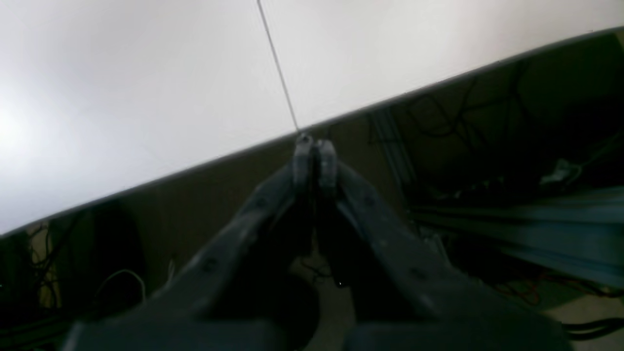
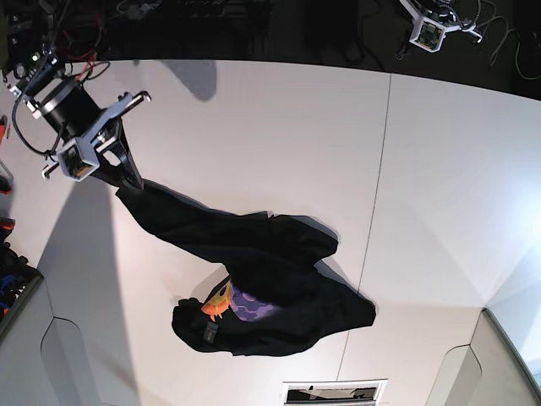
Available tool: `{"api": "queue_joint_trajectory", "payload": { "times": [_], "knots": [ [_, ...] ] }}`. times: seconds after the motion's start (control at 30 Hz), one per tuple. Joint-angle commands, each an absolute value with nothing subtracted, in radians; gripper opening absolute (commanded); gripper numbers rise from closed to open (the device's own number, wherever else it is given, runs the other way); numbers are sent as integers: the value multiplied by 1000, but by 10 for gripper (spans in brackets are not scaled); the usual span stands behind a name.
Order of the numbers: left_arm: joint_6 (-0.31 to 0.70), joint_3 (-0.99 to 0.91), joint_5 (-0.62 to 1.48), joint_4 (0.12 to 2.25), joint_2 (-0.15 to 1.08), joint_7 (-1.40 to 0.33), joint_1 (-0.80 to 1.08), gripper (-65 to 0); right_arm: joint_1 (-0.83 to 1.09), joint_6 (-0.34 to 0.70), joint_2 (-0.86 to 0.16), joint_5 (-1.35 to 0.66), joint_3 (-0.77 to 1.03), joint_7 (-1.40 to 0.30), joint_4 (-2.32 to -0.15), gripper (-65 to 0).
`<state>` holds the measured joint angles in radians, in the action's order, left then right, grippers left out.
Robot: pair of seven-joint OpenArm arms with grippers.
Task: Layout the t-shirt on the table in an organized manner, then fold the t-shirt properly
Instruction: 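Reach the right gripper down and grasp the black t-shirt's bunched fabric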
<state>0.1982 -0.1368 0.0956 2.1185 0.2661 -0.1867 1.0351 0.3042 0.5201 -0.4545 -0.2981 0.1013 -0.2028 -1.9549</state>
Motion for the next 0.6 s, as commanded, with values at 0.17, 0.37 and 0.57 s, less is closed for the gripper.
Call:
{"api": "queue_joint_trajectory", "payload": {
  "times": [0.17,0.37,0.57],
  "knots": [
    [194,-139,101,2115,326,-171,972,-639,99,520,-444,-273,-83,-184,-1802,-491],
    [194,-139,116,2046,408,-184,879,-629,-126,519,-302,-215,-229,-183,-1599,-339],
    [194,-139,123,1973,464,-191,814,-543,-307,515,-119,-125,-238,-182,-1421,-339]
  ]
}}
